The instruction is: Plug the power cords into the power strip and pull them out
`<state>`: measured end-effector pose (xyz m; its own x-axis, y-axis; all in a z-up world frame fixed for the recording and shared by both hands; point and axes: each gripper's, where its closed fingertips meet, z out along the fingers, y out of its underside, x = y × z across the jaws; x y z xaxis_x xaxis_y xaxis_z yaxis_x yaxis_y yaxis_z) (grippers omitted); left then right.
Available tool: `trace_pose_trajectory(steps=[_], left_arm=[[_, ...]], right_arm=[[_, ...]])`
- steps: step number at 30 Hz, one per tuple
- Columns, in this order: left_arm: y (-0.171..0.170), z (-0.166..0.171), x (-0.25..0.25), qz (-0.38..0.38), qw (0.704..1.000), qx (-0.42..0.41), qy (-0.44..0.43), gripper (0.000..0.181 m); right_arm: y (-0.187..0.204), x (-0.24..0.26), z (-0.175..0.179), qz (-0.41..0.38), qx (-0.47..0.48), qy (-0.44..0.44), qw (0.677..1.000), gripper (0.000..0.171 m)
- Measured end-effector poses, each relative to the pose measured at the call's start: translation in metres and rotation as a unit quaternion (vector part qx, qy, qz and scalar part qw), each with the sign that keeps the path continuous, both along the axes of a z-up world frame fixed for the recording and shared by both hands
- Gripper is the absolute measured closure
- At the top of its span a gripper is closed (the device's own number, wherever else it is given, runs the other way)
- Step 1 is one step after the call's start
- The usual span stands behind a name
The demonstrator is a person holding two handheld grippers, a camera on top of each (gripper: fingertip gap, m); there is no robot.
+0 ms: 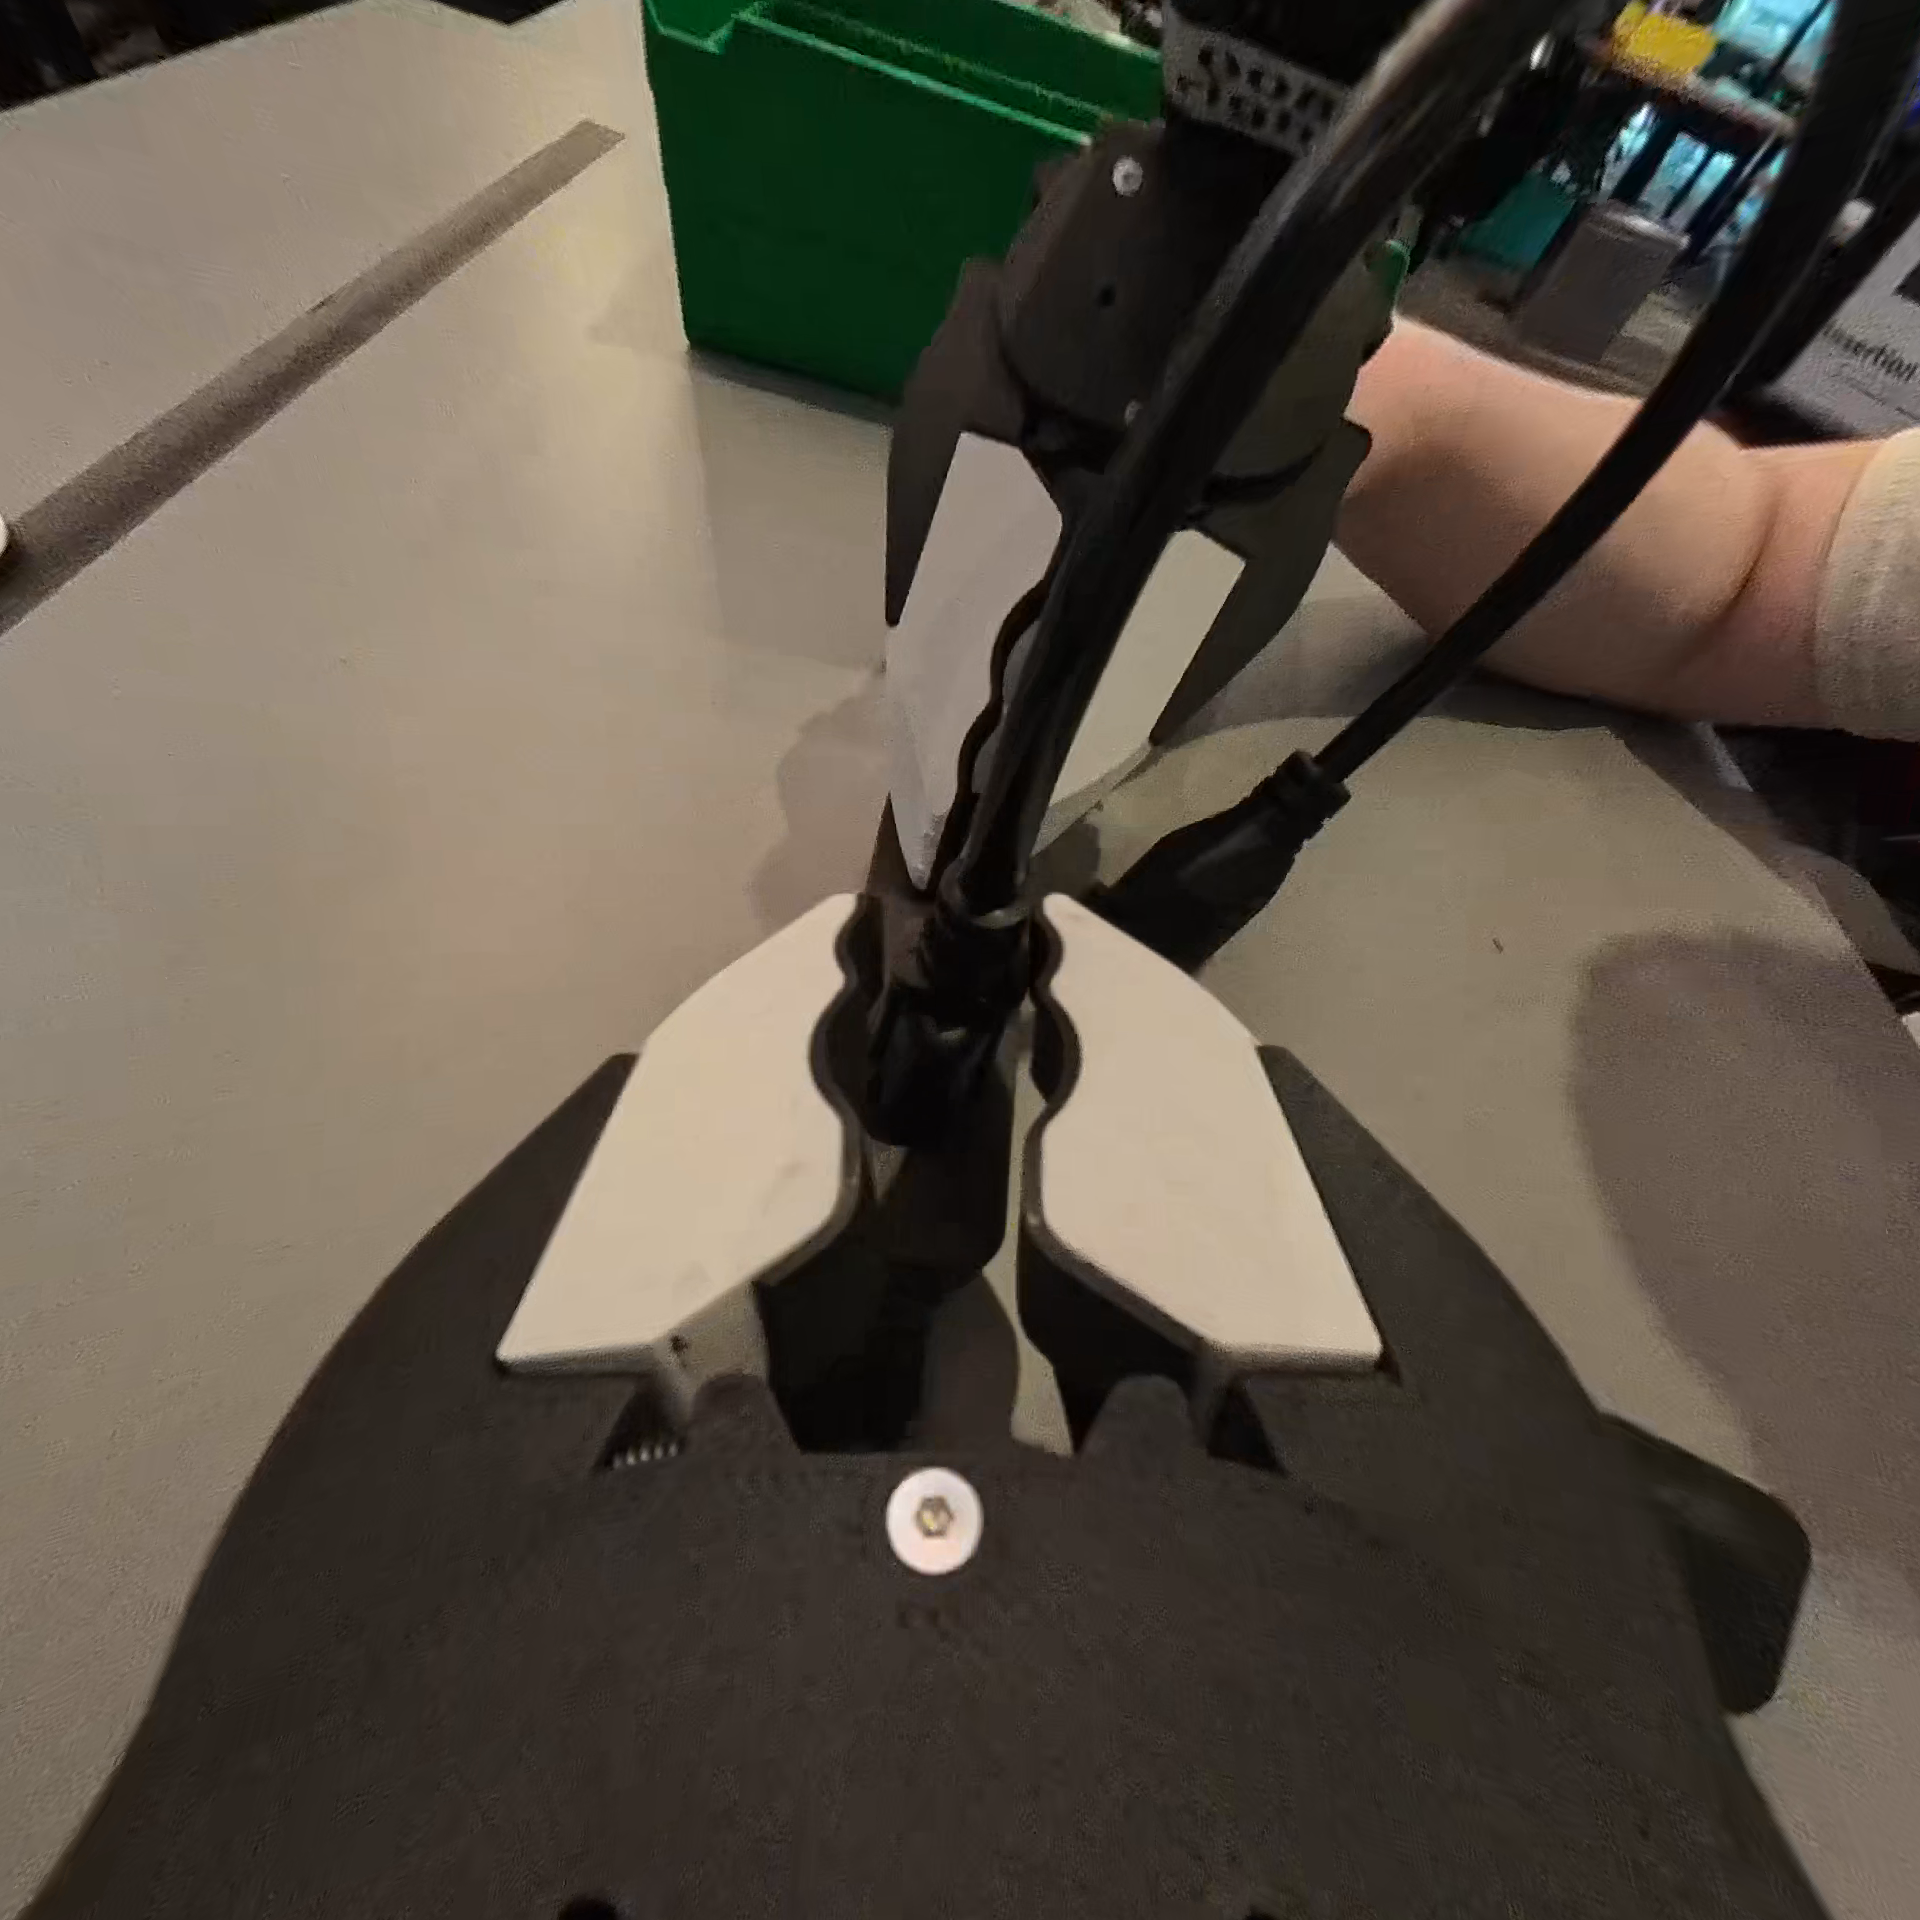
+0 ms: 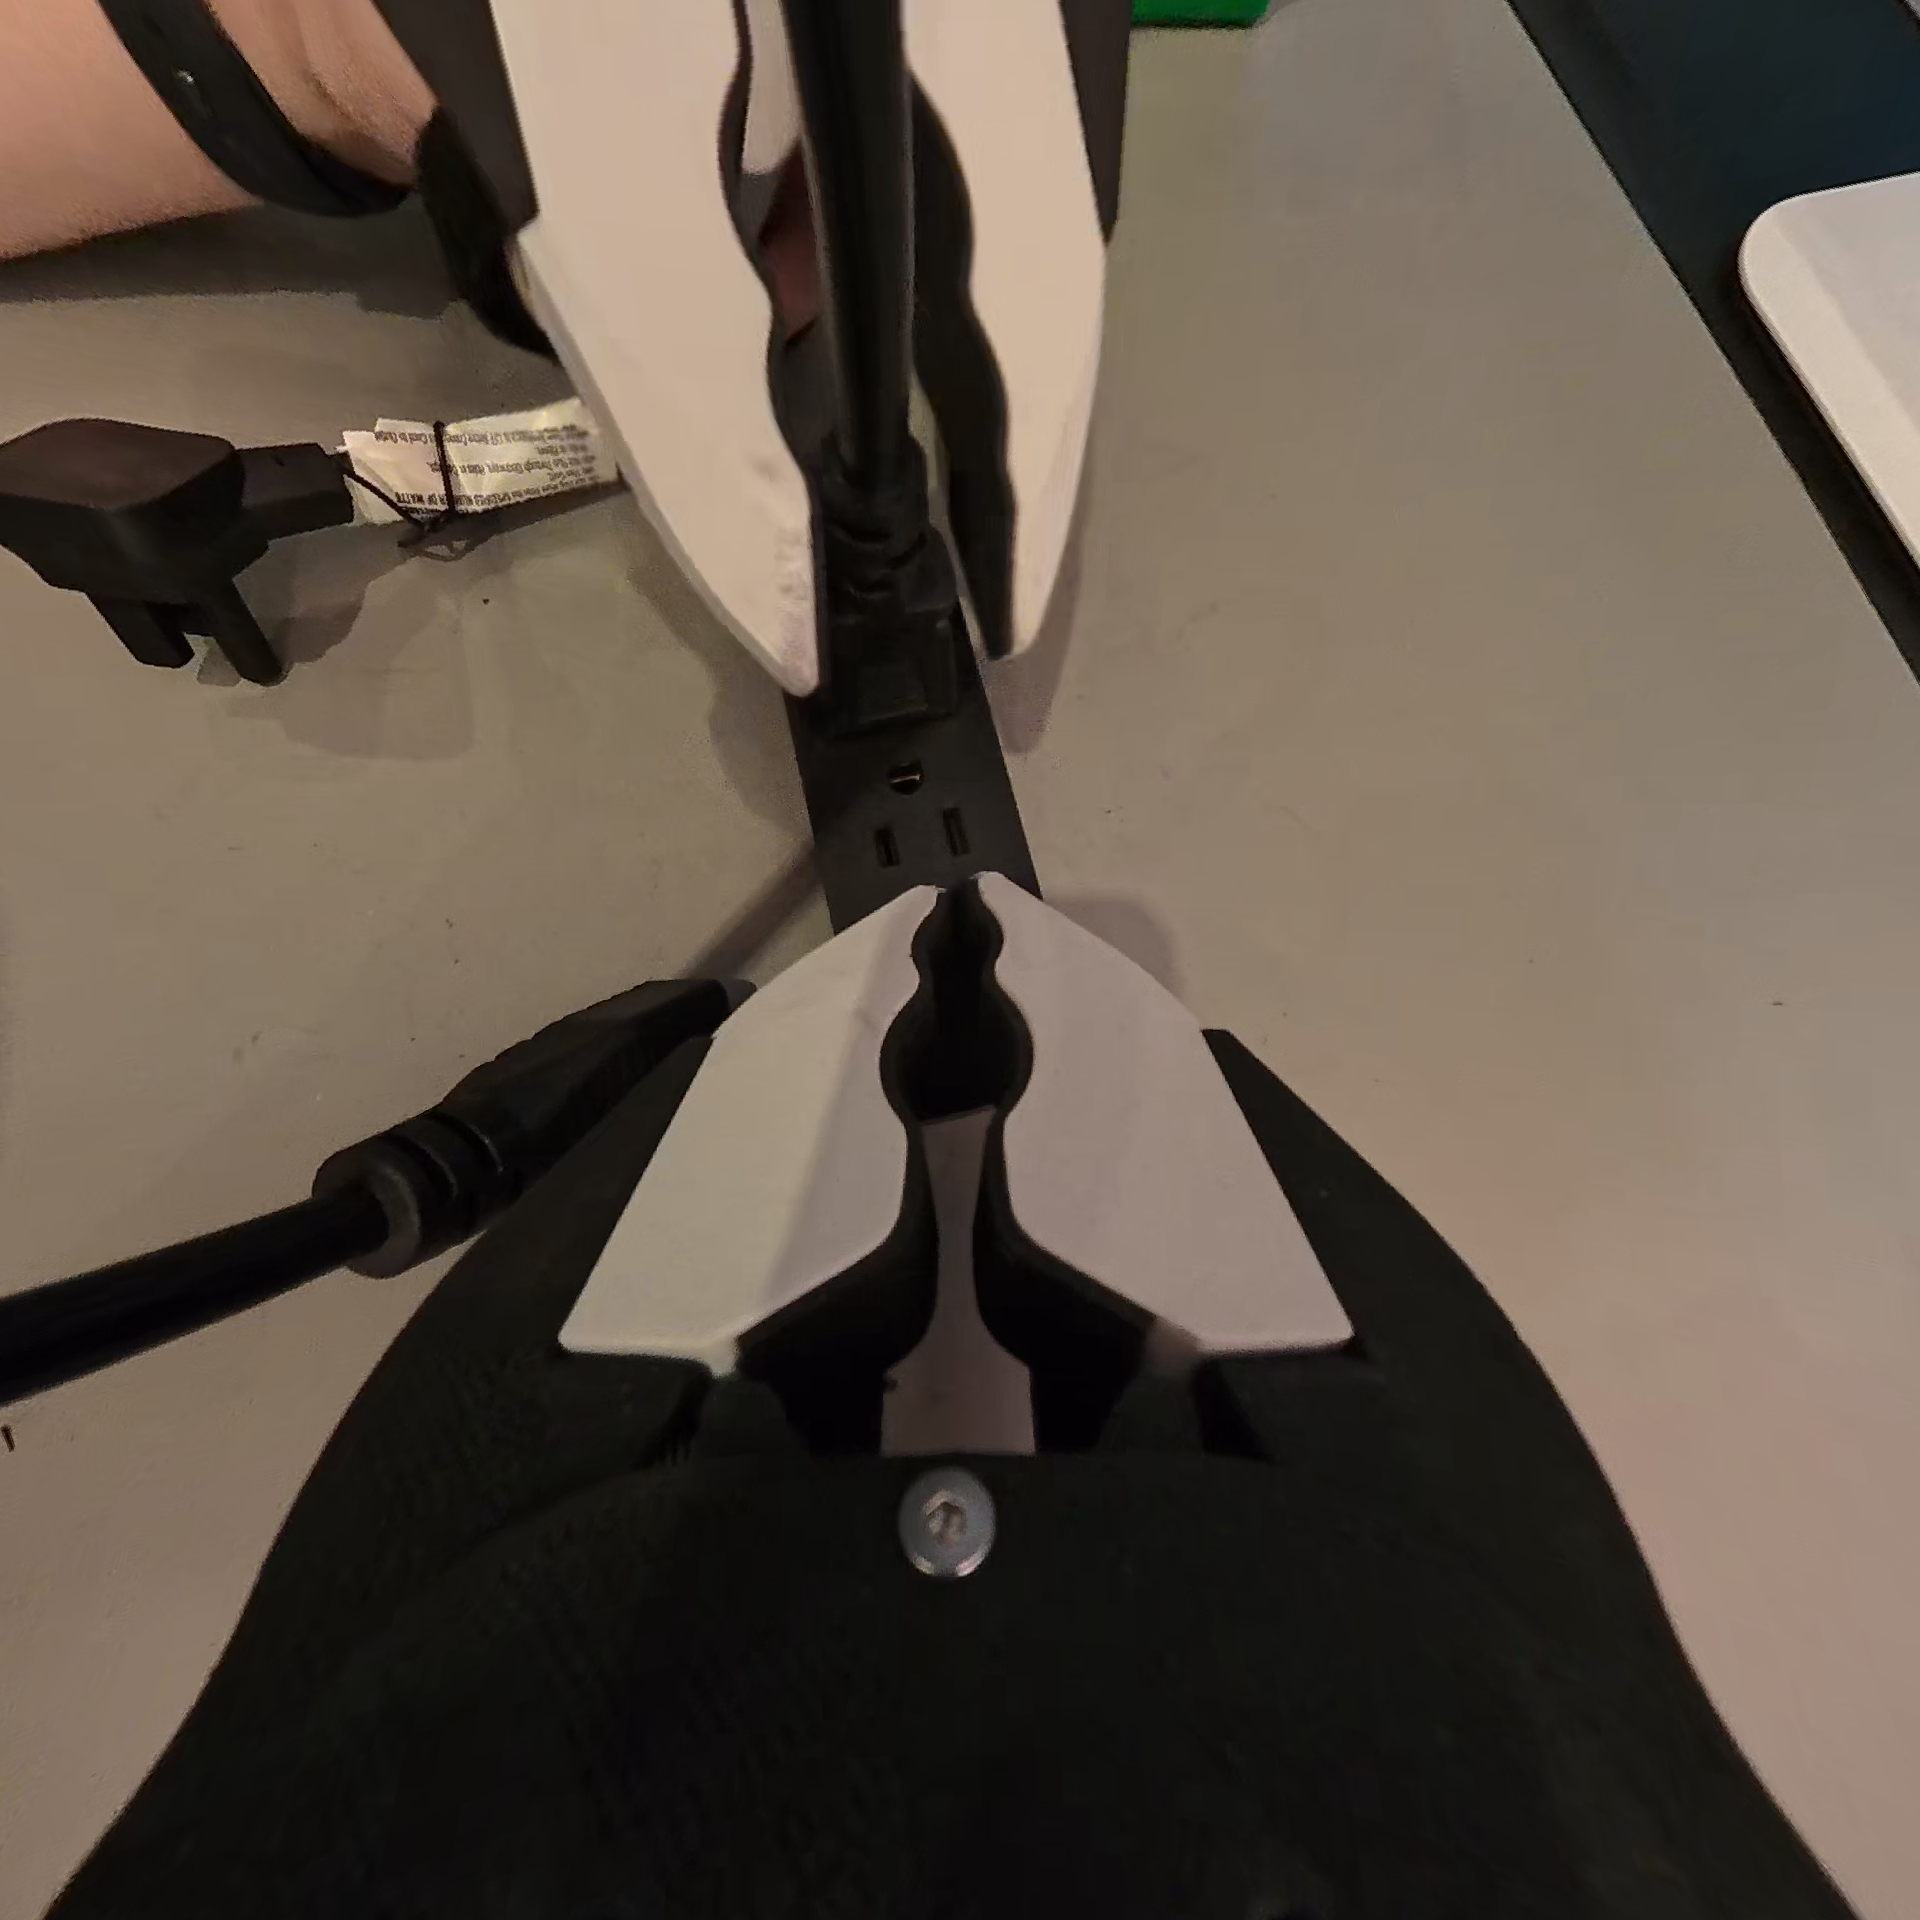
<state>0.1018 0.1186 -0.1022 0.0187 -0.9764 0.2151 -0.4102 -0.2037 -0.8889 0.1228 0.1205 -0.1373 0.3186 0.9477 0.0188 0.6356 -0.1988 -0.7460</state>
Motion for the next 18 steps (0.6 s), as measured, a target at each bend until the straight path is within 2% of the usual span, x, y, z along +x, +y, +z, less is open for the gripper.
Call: trace_pose_trajectory(steps=[2, 3, 5, 9, 15, 18], left_arm=[[0.000, -0.024, -0.007, -0.008, 0.997, 0.023, 0.072, 0.150], [0.001, -0.034, -0.008, -0.005, 0.994, 0.030, 0.104, 0.139], [0.000, -0.024, -0.002, -0.004, 0.997, 0.023, 0.067, 0.153], [0.000, -0.021, -0.001, -0.003, 0.996, 0.064, 0.056, 0.157], [0.000, -0.022, 0.001, 0.000, 0.997, 0.044, 0.057, 0.153], [0.001, -0.032, 0.003, 0.005, 0.995, 0.052, 0.091, 0.150]], right_arm=[[0.000, 0.000, 0.000, 0.001, -0.002, 0.002, 1.000, 0.163], [0.000, 0.000, 0.000, 0.001, -0.002, 0.002, 1.000, 0.163], [0.000, 0.000, 0.000, -0.001, -0.001, 0.003, 1.000, 0.163], [0.000, 0.000, 0.000, -0.002, -0.003, 0.007, 1.000, 0.163], [0.000, -0.001, 0.000, -0.001, -0.001, 0.006, 1.000, 0.163], [0.000, -0.001, 0.000, -0.001, 0.000, 0.007, 1.000, 0.163]])
